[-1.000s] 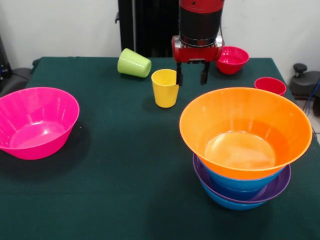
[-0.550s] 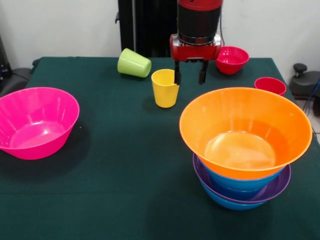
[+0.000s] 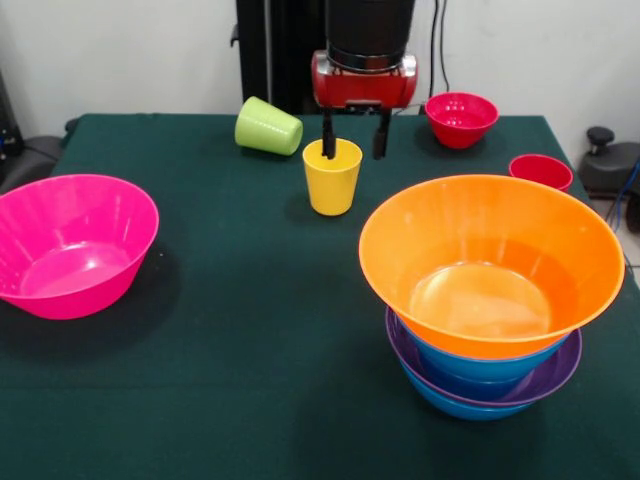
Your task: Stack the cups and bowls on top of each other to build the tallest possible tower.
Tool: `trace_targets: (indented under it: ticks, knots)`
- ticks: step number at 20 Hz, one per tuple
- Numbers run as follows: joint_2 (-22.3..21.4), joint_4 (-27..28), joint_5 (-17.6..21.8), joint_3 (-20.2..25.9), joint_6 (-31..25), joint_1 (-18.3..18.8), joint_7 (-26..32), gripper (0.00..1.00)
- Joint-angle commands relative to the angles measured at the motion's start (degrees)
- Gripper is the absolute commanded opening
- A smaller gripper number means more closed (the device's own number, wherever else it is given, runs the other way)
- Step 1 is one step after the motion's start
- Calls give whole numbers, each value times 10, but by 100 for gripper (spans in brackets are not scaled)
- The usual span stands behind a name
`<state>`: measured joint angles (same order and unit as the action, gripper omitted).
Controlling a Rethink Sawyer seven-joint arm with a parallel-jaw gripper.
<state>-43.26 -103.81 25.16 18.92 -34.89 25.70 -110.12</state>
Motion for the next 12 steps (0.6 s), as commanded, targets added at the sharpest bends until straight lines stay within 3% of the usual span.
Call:
trace_targets:
  ticks: [1,12]
  knots:
    - [-15,-76,-1,25,-4,17,21,100]
    - [-54,-131,-10,24,2,18,-2,100]
